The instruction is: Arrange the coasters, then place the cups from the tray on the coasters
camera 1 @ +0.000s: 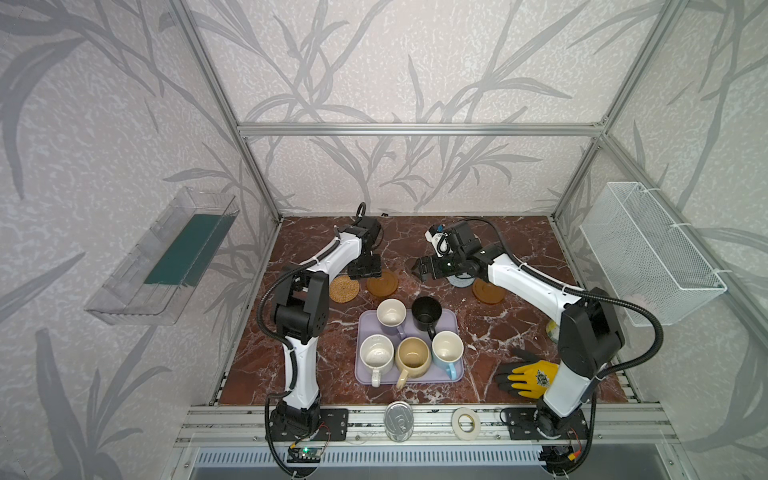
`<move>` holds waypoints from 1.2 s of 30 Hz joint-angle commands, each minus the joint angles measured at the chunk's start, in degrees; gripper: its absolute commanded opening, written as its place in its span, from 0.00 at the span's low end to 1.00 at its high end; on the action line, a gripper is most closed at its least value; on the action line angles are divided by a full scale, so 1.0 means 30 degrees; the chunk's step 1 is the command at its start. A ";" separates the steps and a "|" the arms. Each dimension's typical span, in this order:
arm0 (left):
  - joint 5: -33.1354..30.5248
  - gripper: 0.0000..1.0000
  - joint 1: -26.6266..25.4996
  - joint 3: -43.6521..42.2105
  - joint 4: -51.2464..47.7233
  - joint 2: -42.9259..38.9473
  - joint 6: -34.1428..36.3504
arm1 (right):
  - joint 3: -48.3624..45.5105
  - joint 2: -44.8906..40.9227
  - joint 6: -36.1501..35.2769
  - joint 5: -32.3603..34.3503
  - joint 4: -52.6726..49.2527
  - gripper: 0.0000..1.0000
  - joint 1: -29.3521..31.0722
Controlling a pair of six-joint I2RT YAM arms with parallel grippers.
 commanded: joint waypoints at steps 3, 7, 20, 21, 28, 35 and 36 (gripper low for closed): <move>0.0146 0.85 0.0068 0.0992 -0.0851 -0.2313 -0.0233 | 0.0351 -0.0699 0.0052 0.1749 -0.0940 0.99 -0.0487; 0.2079 0.93 0.0037 0.0376 0.0531 -0.3631 -0.0755 | 0.0178 -0.0757 -0.0038 0.1295 -0.1052 0.99 -0.1393; 0.8204 0.99 -0.0496 -0.4000 0.7912 -0.6043 -0.6572 | -0.0128 0.0789 -0.0615 0.2264 -0.2050 1.00 -0.3067; 0.8203 0.99 -0.0599 -0.4062 0.8073 -0.5996 -0.6587 | -0.0156 0.0930 -0.0710 0.2483 -0.2051 0.99 -0.3089; 0.8334 0.99 -0.0986 -0.4418 0.8589 -0.5821 -0.6653 | 0.0677 0.2693 -0.1447 0.3345 -0.2498 0.92 -0.3126; 0.8281 0.99 -0.1198 -0.4638 0.8646 -0.5403 -0.6449 | 0.1731 0.4200 -0.1980 0.4266 -0.2752 0.74 -0.3129; 0.8318 0.99 -0.1248 -0.4640 0.8664 -0.5325 -0.6447 | 0.1774 0.4337 -0.2071 0.4417 -0.2754 0.73 -0.3125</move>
